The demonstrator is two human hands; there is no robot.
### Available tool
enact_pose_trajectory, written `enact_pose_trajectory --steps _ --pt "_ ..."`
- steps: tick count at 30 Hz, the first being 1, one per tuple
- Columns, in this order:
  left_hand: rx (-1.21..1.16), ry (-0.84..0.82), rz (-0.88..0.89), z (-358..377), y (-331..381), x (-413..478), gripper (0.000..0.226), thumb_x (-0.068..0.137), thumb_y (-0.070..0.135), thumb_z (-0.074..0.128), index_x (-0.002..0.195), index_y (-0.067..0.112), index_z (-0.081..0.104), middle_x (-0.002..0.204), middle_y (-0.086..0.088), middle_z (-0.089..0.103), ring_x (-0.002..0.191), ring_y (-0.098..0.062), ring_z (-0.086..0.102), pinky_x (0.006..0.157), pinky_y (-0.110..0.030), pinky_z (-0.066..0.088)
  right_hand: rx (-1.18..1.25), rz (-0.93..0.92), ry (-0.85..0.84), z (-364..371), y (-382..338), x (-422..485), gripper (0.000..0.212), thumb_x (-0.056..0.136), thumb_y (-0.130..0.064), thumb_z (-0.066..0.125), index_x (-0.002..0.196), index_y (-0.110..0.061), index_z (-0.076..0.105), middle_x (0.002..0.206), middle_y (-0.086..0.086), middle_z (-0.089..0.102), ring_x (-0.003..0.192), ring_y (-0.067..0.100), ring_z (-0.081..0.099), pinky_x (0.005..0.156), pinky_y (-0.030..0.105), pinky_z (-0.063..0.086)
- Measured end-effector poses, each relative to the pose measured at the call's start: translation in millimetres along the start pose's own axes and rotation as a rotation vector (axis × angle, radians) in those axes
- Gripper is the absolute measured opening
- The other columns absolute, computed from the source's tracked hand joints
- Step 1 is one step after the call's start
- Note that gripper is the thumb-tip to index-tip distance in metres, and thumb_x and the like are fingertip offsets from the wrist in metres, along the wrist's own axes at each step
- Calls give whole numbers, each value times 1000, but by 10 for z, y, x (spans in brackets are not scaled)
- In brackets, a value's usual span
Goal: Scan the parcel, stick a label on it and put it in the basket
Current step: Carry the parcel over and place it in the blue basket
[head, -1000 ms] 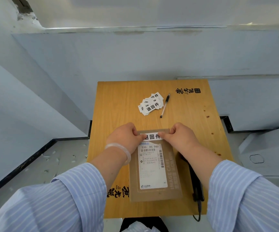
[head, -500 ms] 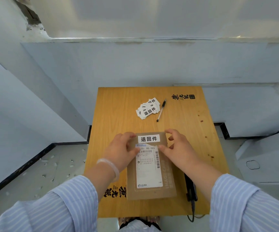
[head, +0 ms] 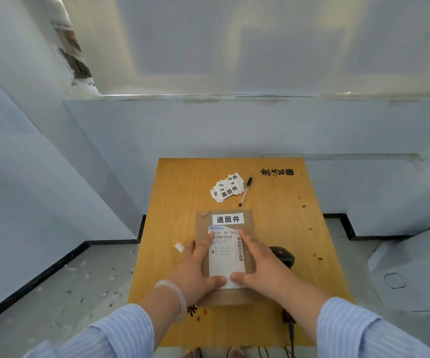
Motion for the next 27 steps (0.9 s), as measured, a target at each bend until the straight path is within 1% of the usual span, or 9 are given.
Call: enact_pose_trajectory --steps 3,7,10,11,14,16,19,24,27 --pt "-5 122 68 -245 235 14 103 72 48 75 143 60 2 160 2 8 140 -27 29 110 -42 37 -22 -78 120 -290 -198 -17 104 74 -45 76 150 -47 4 156 -6 24 139 15 29 114 35 29" --pt "8 271 188 -682 616 37 102 70 48 77 143 60 6 155 -2 21 135 -26 36 108 -40 39 -37 -211 258 -761 -545 -75 102 76 -39 78 150 -45 8 155 -9 26 138 11 28 110 28 25" --pt "-15 369 268 -969 881 12 103 68 49 77 141 63 5 152 -2 25 135 -24 36 106 -40 42 -46 -273 345 -1056 -772 -125 102 76 -40 77 148 -50 6 153 -8 27 137 14 30 111 35 30" --pt "-24 393 290 -1039 954 -13 103 69 48 78 141 62 6 153 -1 24 136 -24 35 107 -38 40 -48 -288 362 -1128 -827 -140 103 75 -40 77 148 -52 5 153 -7 28 137 16 31 113 38 32" --pt "-34 429 337 -1165 1108 -130 100 74 41 77 146 54 9 157 0 16 142 -23 23 108 -27 26 -24 -327 394 -1252 -968 -187 104 75 -38 79 147 -53 6 151 -5 29 138 19 32 112 45 35" --pt "-54 453 343 -1209 1137 -214 100 75 39 76 146 54 7 159 -2 10 145 -21 18 110 -28 23 -25 -354 409 -1271 -1044 -200 104 74 -36 80 148 -51 8 151 -6 30 138 17 31 111 44 36" --pt "-79 501 312 -1248 1063 -349 100 75 39 76 144 56 5 160 -4 8 146 -22 15 113 -33 22 -43 -397 400 -1219 -1149 -188 104 73 -36 80 147 -53 9 154 -6 27 138 18 32 109 46 38" --pt "-129 590 199 -1274 714 -693 98 77 37 75 146 53 7 160 -1 8 146 -19 15 112 -30 23 -44 -478 276 -880 -1381 -111 102 72 -39 80 143 -59 9 150 -4 31 136 19 35 109 47 39" --pt "-154 643 129 -1328 428 -909 98 75 39 76 142 59 7 159 0 9 144 -24 19 116 -39 25 -56 -533 224 -625 -1591 -98 103 71 -44 80 141 -64 7 156 -2 26 142 21 29 112 50 35"
Point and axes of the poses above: each hand's wrist, its own x-axis towards the middle knuckle, its own z-axis out of the palm, y = z × x, the point moved 2 cm from there along x, towards the middle knuckle
